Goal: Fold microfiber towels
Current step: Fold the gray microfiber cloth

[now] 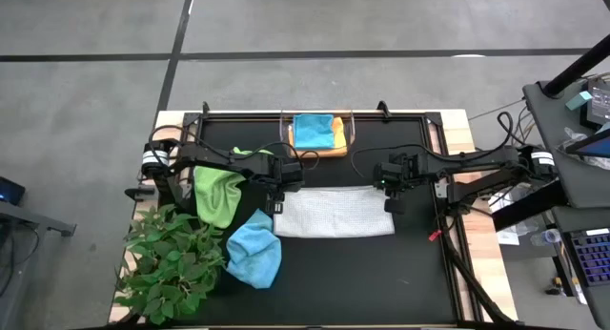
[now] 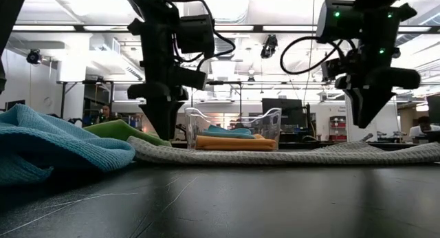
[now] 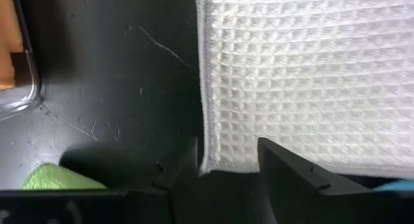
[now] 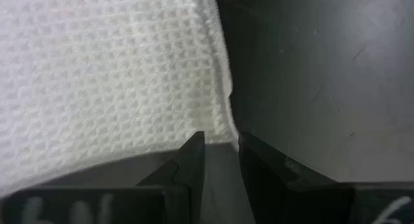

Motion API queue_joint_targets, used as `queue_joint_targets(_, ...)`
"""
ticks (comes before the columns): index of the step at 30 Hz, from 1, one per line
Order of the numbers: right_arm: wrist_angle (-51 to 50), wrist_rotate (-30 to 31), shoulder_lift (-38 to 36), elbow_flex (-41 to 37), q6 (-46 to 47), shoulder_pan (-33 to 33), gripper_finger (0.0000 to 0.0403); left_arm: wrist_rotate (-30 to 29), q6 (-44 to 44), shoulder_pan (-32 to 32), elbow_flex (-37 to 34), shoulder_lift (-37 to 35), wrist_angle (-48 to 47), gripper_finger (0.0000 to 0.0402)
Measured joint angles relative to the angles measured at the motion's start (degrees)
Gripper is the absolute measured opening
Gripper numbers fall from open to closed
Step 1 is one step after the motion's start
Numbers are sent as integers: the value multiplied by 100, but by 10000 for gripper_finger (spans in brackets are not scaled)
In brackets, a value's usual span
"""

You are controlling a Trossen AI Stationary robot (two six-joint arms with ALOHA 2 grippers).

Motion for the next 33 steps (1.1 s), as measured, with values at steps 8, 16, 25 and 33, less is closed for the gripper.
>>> queue_joint_targets(8, 95, 8, 50, 2, 167, -367, 73, 11, 24, 137, -330, 9, 370, 101)
queue_joint_targets(16, 284, -94, 50, 61, 1253, -522, 73, 14, -203, 135, -315, 9, 493, 49)
queue_joint_targets(25, 212, -1354, 4, 146, 2708, -243, 68, 18, -418, -222, -188, -181, 892, 12)
queue_joint_targets(33, 216, -1345, -18, 140, 4136, 630, 55, 191, -422, -788, -259, -128, 2002, 1)
